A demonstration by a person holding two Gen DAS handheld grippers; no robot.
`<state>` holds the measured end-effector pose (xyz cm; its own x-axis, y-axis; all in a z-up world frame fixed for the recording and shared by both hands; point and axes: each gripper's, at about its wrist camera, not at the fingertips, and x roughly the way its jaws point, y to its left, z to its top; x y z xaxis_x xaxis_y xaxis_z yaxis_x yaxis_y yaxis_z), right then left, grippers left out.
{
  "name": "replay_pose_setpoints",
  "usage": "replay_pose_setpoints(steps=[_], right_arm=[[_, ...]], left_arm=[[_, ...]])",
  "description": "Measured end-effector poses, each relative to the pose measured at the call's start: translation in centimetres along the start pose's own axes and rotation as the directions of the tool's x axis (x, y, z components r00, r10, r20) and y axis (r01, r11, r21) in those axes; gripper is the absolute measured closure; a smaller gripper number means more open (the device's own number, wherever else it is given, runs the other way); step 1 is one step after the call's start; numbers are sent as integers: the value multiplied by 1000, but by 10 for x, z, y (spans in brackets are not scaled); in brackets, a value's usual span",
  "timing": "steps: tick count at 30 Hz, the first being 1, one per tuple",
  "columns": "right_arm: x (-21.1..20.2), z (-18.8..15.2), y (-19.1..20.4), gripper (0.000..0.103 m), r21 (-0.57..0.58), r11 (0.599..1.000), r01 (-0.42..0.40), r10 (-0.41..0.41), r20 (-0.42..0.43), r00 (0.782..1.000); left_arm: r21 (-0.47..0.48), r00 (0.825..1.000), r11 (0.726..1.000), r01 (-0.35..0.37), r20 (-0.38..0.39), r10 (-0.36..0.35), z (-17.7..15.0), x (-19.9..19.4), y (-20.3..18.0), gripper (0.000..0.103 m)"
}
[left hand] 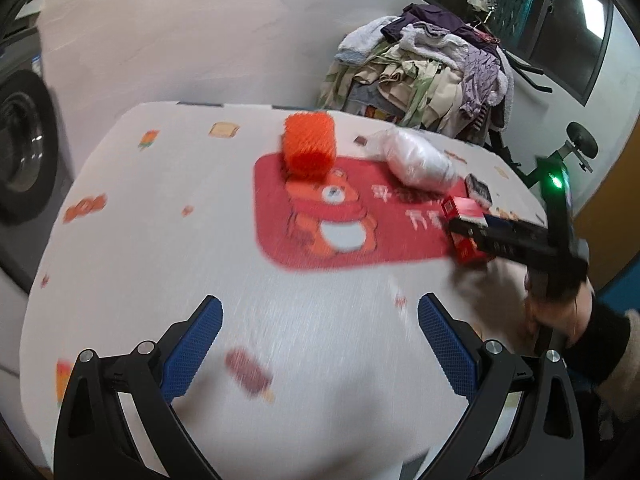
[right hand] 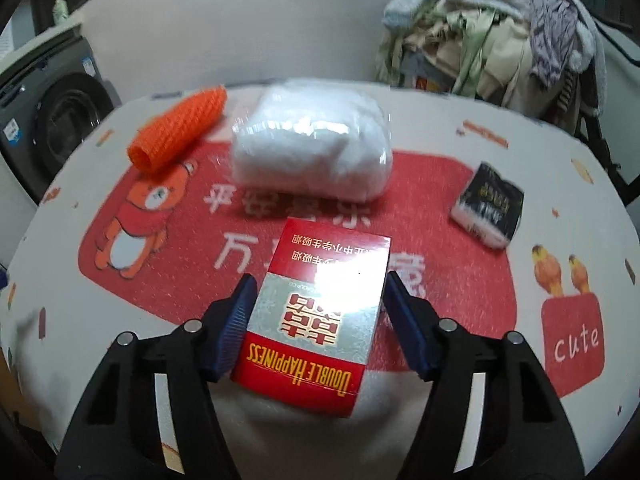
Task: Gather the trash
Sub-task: 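Grasp the orange foam net with the left tool while the right tool holds the box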
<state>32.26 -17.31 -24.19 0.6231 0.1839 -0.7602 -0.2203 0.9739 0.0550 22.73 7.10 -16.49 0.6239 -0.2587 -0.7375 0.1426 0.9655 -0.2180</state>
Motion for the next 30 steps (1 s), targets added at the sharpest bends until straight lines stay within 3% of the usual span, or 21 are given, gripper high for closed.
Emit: replay_pose_setpoints(steps=[7,14,20,23,24,27,30], right_arm=[[-6,-2,-8,40,26,999,-36,36,31,999],[-8,-3,-17,40,72,995,-76,72,45,996],[-9,-3,-18,40,77,992,-96,92,48,995],[-9,-3,-19,40,85,991,-102,98,46,994],[-9,-3,-20,40,86,991,-103,100,46,994],[-8,-3,-19,40,87,991,-103,99,45,994],[-8,-3,-19,40,85,991,-101,97,42,994]], left_arm=[[30,999,999,14,31,-15,59,48,-6,7],[2,1000,1000,4,-6,-4,118,117,-1,12],[-29,997,999,-30,-66,28,147,164,7,26],[-18,993,998,-58,-108,56,156,185,8,39],[-18,991,998,-63,-116,60,157,188,9,49],[-39,991,998,-54,-121,49,157,188,16,65],[-14,992,999,-46,-117,44,153,176,16,71]])
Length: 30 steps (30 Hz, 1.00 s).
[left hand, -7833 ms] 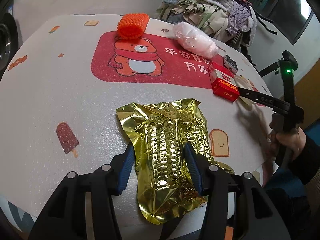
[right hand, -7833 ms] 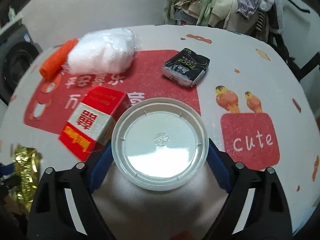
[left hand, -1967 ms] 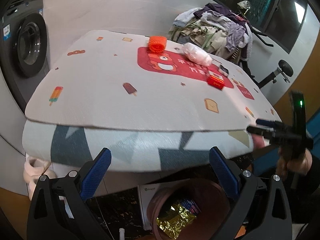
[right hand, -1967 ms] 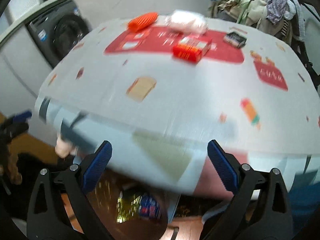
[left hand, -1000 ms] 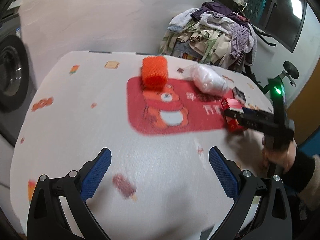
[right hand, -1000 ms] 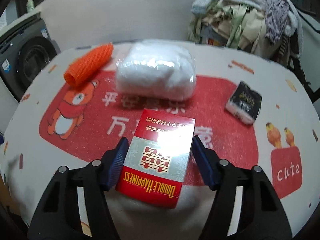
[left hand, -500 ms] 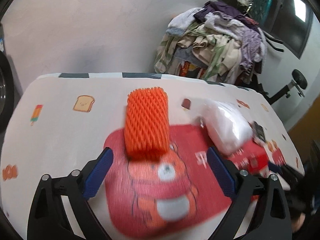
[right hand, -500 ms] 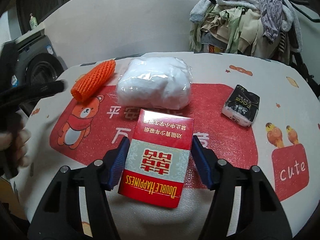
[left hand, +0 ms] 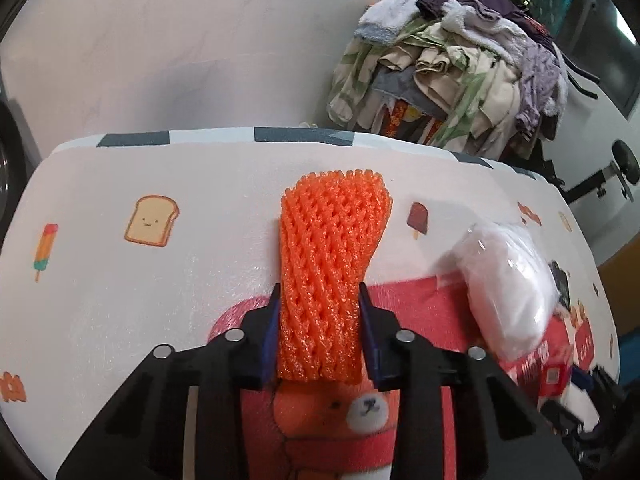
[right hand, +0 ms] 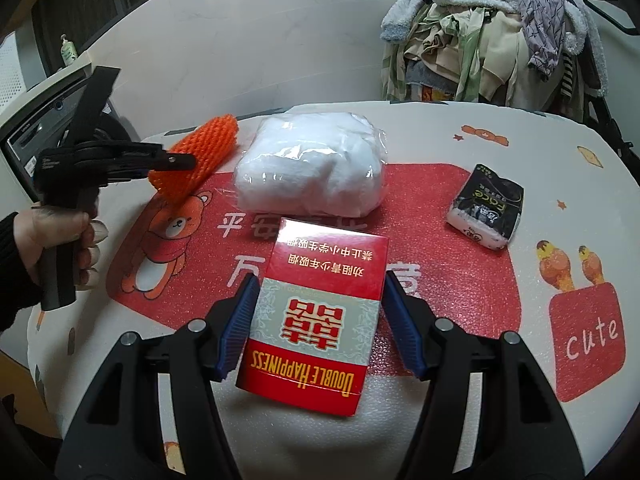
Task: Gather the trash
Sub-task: 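Grasp the orange foam net with the left tool while the right tool holds the box, then lower both tools to the brown bin and release the orange net from the left tool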
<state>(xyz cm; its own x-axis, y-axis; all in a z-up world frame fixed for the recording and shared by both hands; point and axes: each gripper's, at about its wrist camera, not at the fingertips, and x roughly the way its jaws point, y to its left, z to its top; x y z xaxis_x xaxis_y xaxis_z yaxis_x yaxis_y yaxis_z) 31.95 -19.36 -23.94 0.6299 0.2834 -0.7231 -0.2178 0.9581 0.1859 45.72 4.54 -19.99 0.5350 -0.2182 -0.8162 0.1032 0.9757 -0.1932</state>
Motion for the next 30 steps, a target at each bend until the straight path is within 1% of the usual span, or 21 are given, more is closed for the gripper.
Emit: replay_pose_setpoints(steps=[2,7,12,17,21,26,30], right_arm=[[0,0,0,40,-2,1000,3,-3,0,1000],[-6,1,4,40,-22,1000,1,-1,0,1000],[-32,4,10,40,-18,1000,-11,11,24,1000],[-79,2,25,40,-34,999,-21,23,65,998],[-119,-8,34,40,-49,999,-23,28,95,995],[-170,-26,40,40,-48,998,-32,38,130,991],[-207,-44,43,40,-53,998,-32,40,156,987]], left_arm=[[5,1000,1000,18,7,-18,-5,-13,0,71],[22,996,997,80,43,-81,-28,-68,-4,72],[56,989,991,120,78,-125,-59,-129,-12,72],[112,984,985,132,101,-143,-96,-183,-28,71],[137,981,979,150,102,-164,-130,-214,-43,71],[161,976,969,188,82,-203,-185,-246,-68,71],[218,973,953,212,45,-226,-236,-263,-97,71]])
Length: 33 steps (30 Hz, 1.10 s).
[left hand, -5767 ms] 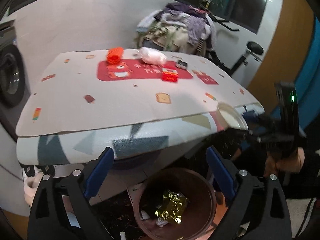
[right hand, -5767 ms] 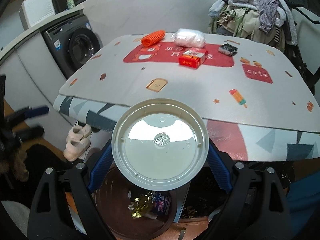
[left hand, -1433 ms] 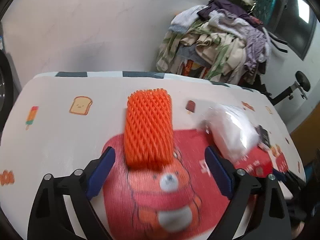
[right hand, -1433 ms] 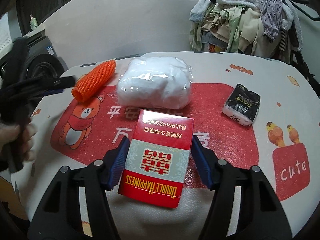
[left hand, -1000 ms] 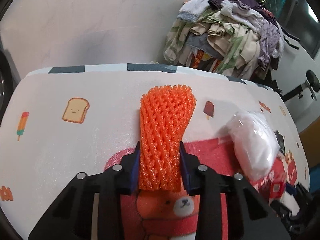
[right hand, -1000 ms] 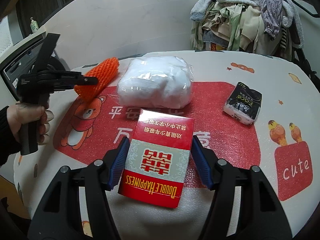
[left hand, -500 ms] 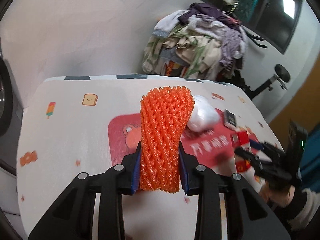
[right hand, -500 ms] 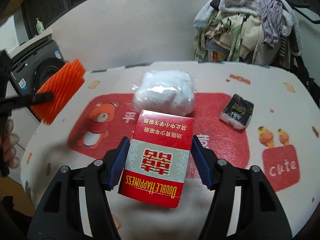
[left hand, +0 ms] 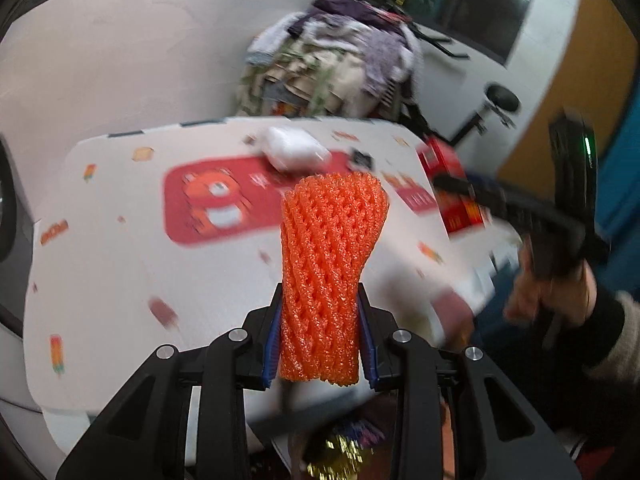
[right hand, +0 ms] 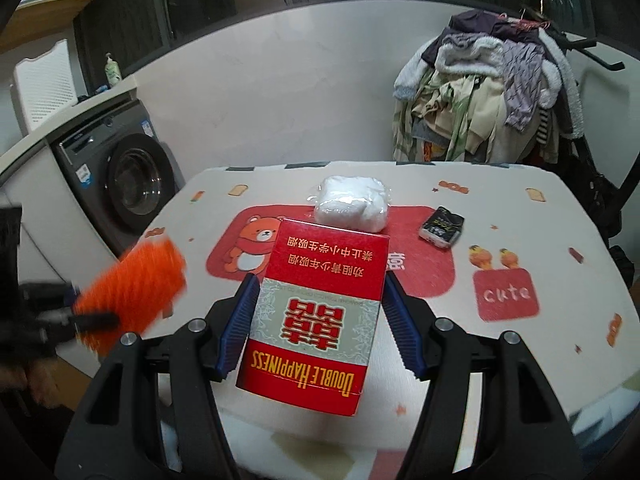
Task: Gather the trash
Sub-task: 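Lower both tools to the brown bin and release the orange net from the left tool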
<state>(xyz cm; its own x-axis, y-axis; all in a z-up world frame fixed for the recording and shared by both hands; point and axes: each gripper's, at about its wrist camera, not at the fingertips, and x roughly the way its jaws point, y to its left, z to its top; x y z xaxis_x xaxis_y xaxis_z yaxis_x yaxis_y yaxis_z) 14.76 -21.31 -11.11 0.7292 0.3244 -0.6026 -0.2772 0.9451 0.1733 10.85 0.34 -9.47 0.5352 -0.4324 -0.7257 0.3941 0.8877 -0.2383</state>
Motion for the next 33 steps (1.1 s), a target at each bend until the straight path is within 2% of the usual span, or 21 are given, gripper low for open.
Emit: replay_pose_setpoints(steps=[6,11,16,20,21,24,26,28,31,33], right_arm=[[-36,-27,1,40,20,1000,-4,4,5,1000],[-51,-49,2,40,41,999,-11,11,-8,1000],[-57,-62,5,40,27,1000,-9,10,-26,1000],[-61,-67,7,40,24,1000,-9,10,-33,999],[-62,-68,7,40,22,1000,-8,9,-35,999],[-64,-74,8,40,17,1000,-6,7,-43,999],[-64,-78,8,40,17,1000,-7,8,-53,999],[-63,-85,9,40,16,1000,-10,11,-68,998],[-59,-96,14,40,10,1000,-20,21,-95,995],[-54,-106,18,40,1,1000,-30,30,-121,992]], left_arm=[[66,995,997,46,-97,-40,-72,-3,-45,71],[119,975,990,74,-216,-47,-123,8,-63,71],[106,949,990,96,-309,-59,-152,27,-66,71],[98,939,990,101,-337,-62,-161,39,-67,70],[92,938,990,104,-339,-67,-162,40,-67,66],[72,947,993,97,-314,-70,-160,39,-67,42],[51,961,994,94,-265,-77,-155,30,-65,34],[50,976,997,59,-214,-47,-149,19,-64,19],[37,991,999,-5,-130,10,-137,-1,-58,9],[12,996,999,-40,-82,41,-130,-13,-52,7]])
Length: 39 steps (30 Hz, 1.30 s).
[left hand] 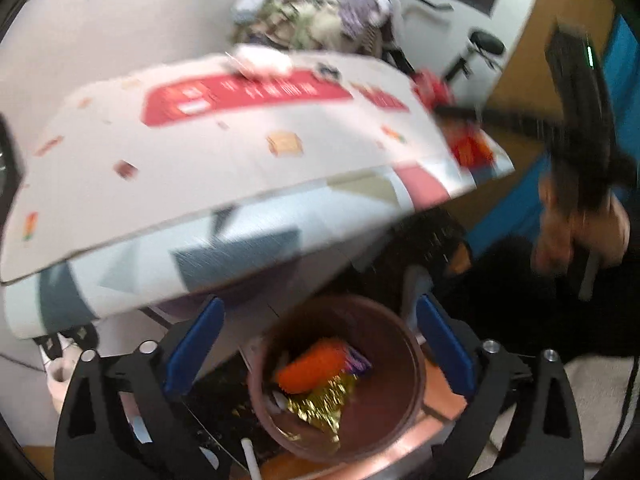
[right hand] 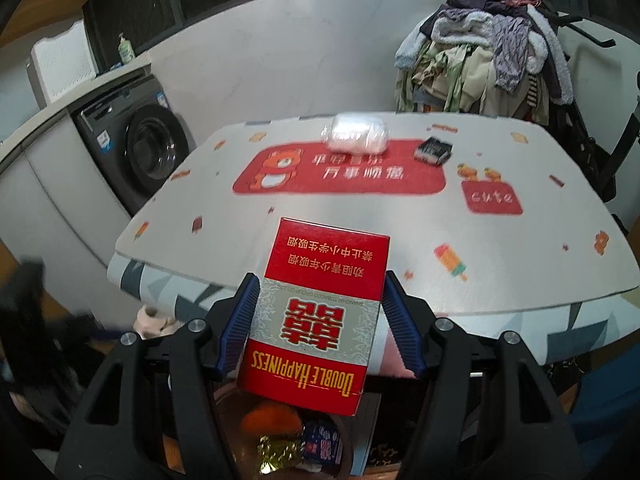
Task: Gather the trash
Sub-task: 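Lower both tools to the brown bin and release the orange net from the left tool, then open the right tool to drop the red Double Happiness box into the bin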
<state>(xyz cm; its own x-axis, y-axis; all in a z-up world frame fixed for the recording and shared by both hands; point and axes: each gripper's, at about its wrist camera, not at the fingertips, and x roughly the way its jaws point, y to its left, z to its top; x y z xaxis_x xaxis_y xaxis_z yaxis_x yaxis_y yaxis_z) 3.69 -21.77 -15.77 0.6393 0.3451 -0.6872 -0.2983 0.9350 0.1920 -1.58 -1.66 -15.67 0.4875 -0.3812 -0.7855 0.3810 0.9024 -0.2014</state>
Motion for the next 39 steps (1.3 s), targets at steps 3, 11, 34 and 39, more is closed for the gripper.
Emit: replay_pose_setpoints(steps=[3,11,34,39], right_arm=[[9,-14,8,40,-20,1000,-18,17,-45,999],[37,-47,37,40,-88,993,-79,62,-185,981],[83,-93,68,14,-141,982,-129,58,-423,904],[77,-84,67,6,-174,983,-67,0,-357,934]], left_arm=[[-41,997,998,-39,62,41,7,-16,10,6],[-127,984,986,-106,130,123,16,-36,32,6],[-192,981,973,-131,119,156,11,-35,53,6],[-200,981,971,-133,116,158,11,-33,57,6]])
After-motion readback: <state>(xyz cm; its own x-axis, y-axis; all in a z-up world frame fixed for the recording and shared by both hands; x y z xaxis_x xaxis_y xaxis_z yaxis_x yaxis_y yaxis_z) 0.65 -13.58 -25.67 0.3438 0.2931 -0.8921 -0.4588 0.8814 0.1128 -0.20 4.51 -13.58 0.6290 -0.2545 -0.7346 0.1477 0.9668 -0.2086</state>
